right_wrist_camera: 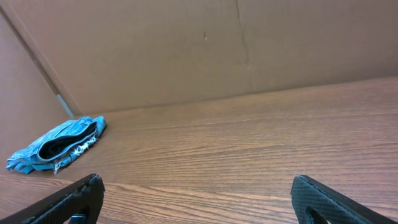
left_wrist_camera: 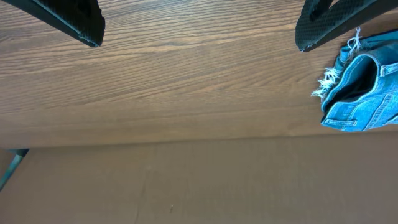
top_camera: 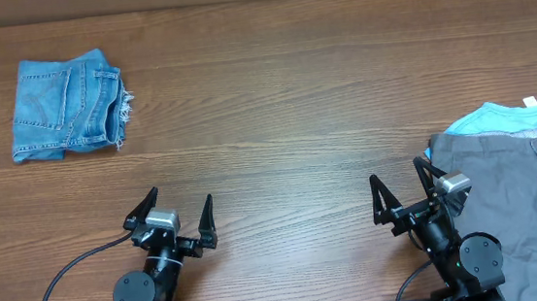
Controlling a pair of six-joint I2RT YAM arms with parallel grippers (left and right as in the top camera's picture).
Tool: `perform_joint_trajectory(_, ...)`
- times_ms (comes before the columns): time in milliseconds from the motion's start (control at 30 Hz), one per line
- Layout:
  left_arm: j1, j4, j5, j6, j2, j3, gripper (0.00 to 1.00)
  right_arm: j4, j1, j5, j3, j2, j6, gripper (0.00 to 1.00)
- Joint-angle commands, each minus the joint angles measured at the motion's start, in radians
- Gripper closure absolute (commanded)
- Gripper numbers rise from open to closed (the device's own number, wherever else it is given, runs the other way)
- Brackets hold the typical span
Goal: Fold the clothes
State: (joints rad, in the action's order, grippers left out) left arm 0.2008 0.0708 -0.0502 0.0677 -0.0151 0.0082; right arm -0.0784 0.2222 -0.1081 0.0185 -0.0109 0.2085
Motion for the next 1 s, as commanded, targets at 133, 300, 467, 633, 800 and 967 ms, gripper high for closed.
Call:
perform_joint_trajectory(133,-0.006,0.0,-0.01,-0.001,0.011,-0.003,0.0,0.005,-0.006,-0.005,-0.011,0.007,-0.007,0.0)
perform_joint_trajectory(300,-0.006,0.001,0.003,-0.004,0.011,-0.003,0.0,0.005,-0.006,-0.006,-0.011,0.007,-0.007,0.0)
perform_joint_trajectory(467,-0.005,0.003,0.032,-0.008,0.011,-0.003,0.0,0.005,-0.006,-0.006,-0.011,0.007,-0.006,0.0)
perform_joint_trajectory(633,-0.004,0.0,-0.024,0.148,0.011,-0.003,0.0,0.005,-0.006,-0.007,-0.011,0.007,0.004,0.0)
perform_joint_trajectory(800,-0.004,-0.004,-0.037,0.381,0.011,-0.003,0.0,0.019,-0.006,-0.103,-0.01,0.007,0.004,0.0)
perform_joint_trajectory(967,-0.004,0.029,-0.078,0.356,0.011,0.052,0.0,0.014,-0.006,-0.209,0.05,0.007,0.004,0.0)
